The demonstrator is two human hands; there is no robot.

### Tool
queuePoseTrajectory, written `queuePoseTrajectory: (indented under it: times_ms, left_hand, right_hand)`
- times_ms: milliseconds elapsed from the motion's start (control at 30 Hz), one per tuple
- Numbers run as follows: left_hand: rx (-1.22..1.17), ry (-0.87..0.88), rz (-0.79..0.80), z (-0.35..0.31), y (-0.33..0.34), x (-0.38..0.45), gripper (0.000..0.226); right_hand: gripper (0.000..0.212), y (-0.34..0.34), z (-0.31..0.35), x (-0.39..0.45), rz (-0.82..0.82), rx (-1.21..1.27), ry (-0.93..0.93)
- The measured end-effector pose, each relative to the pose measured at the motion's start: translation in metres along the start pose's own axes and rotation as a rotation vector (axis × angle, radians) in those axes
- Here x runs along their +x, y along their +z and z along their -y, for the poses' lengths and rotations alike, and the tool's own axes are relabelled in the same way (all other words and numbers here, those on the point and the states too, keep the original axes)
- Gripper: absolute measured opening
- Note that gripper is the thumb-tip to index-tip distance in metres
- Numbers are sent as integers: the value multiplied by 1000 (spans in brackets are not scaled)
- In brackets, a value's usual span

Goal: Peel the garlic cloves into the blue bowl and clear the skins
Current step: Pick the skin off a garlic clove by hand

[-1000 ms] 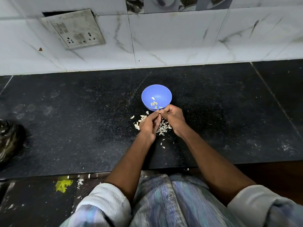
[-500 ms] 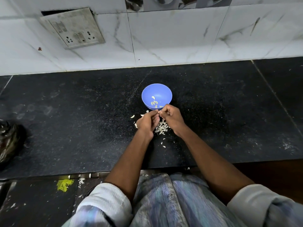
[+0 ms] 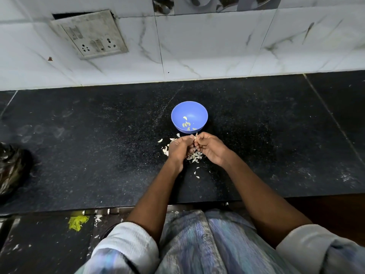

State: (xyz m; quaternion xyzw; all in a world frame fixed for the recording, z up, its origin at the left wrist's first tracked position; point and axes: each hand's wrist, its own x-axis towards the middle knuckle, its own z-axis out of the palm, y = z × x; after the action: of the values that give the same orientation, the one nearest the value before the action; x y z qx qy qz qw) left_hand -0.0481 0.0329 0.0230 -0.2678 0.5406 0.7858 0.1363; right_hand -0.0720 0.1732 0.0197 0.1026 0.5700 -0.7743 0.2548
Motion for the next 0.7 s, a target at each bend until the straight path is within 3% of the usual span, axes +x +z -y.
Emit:
queuePoseTrajectory:
  times_ms: [100, 267, 433, 533, 700]
  left_hand:
    - [109, 185, 13, 6, 0, -4, 15]
    - [144, 176, 36, 5, 0, -6, 17]
    - [31, -52, -16, 3, -1, 0, 14]
    - [16, -101, -104, 2, 2, 2, 13]
    - [-188, -262, -129, -10, 6, 2, 25]
  right_hand:
    - [23, -1, -1, 0, 8, 139, 94]
    - [22, -3, -3, 1, -2, 174, 123]
    - [19, -5, -7, 2, -85, -293, -150]
    - [13, -9, -11, 4, -102, -611, -349]
    - [13, -5, -8, 4, -126, -868, -597]
